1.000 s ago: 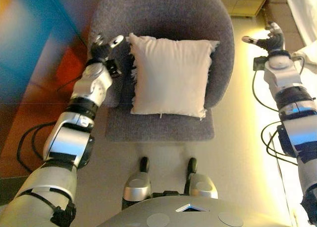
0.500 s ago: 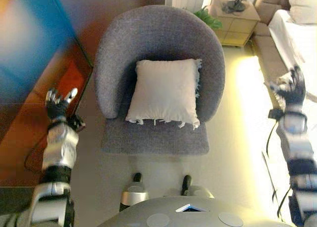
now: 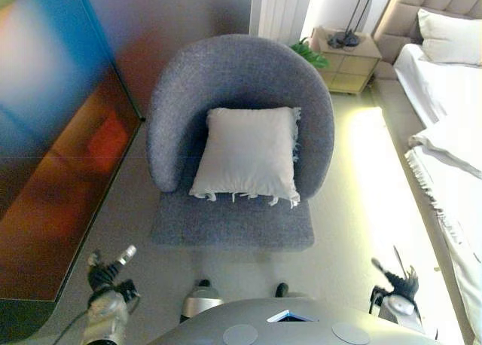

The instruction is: Pick up the cushion and take it to the sofa

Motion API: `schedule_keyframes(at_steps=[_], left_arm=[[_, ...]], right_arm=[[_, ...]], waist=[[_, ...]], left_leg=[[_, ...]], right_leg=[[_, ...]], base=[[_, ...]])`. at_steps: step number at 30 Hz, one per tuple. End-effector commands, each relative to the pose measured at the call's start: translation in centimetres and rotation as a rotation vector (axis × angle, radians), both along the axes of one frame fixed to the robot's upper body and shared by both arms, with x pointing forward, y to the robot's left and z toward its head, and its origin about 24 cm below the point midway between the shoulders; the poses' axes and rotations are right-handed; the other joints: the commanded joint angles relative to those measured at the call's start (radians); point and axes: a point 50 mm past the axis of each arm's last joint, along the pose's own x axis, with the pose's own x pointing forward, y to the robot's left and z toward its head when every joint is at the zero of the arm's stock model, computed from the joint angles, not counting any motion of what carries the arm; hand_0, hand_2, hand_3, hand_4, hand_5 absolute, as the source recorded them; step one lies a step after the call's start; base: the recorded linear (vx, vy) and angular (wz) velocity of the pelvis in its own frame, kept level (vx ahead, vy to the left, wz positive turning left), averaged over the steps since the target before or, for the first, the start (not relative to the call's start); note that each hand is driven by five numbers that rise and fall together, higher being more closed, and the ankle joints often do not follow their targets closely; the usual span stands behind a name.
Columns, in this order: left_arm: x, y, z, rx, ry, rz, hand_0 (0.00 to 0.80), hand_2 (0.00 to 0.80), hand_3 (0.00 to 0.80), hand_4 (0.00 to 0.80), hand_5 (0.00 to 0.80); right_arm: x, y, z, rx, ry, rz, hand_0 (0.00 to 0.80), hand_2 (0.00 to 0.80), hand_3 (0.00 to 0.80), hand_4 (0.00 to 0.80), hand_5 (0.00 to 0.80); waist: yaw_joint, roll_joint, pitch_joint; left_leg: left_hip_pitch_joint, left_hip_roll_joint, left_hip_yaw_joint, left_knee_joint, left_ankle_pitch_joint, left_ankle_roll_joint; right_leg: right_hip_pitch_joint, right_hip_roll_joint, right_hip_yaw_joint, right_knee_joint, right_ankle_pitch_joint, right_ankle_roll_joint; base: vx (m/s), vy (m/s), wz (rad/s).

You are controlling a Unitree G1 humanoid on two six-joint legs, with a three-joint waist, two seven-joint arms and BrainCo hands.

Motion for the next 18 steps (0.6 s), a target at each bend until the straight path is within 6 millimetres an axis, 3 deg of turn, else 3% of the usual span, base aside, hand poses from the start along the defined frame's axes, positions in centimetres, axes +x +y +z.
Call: schedule_keyframes(at_steps=[1, 4, 8, 13, 18], left_arm=[[1.9, -0.6, -0.6, 0.086, 0.07, -0.048, 0.0, 0.0, 0.0, 0.0, 0.0], [0.7, -2.5, -1.9, 0.086, 0.22, -0.078, 0.0, 0.0, 0.0, 0.0, 0.0], [-0.8, -5.1, -3.4, -0.077, 0.36, -0.137, 0.0, 0.0, 0.0, 0.0, 0.0], [-2.9, -7.5, -4.4, -0.352, 0.536, -0.098, 0.0, 0.0, 0.0, 0.0, 0.0], [-2.3, -7.6, -4.3, -0.403, 0.57, -0.118, 0.0, 0.0, 0.0, 0.0, 0.0]], right_arm=[[3.4, 2.5, -1.0, 0.147, -0.056, 0.08, 0.0, 0.0, 0.0, 0.0, 0.0], [1.6, 5.4, -2.5, 0.258, 0.09, 0.157, 0.0, 0.0, 0.0, 0.0, 0.0], [-0.2, 6.7, -3.3, 0.366, 0.223, 0.173, 0.0, 0.0, 0.0, 0.0, 0.0], [-0.7, 7.1, -3.5, 0.426, 0.311, 0.249, 0.0, 0.0, 0.0, 0.0, 0.0], [-0.1, 7.1, -3.4, 0.435, 0.33, 0.378, 0.0, 0.0, 0.0, 0.0, 0.0]], waist=[[-0.011, 0.021, 0.044], [-0.021, 0.031, 0.039], [-0.035, 0.035, 0.033], [-0.051, 0.04, 0.026], [-0.06, 0.041, 0.023]], left_leg=[[0.04, -0.002, 0.039, 0.007, -0.03, 0.027], [0.038, 0.001, 0.042, 0.007, -0.026, 0.025], [0.047, 0.003, 0.049, 0.007, -0.04, 0.022], [0.049, 0.007, 0.061, 0.007, -0.045, 0.02], [0.045, 0.009, 0.065, 0.007, -0.049, 0.022]], right_leg=[[0.075, -0.032, 0.003, 0.052, -0.053, 0.032], [0.078, -0.021, 0.012, 0.05, -0.058, 0.017], [0.095, -0.013, 0.013, 0.037, -0.068, 0.01], [0.092, -0.008, 0.016, 0.036, -0.073, 0.009], [0.084, -0.004, 0.023, 0.038, -0.077, 0.008]], base=[[-0.112, -0.031, -0.08], [-0.108, -0.021, -0.11], [-0.048, -0.014, -0.05], [-0.03, -0.004, -0.09], [-0.029, -0.007, -0.06]])
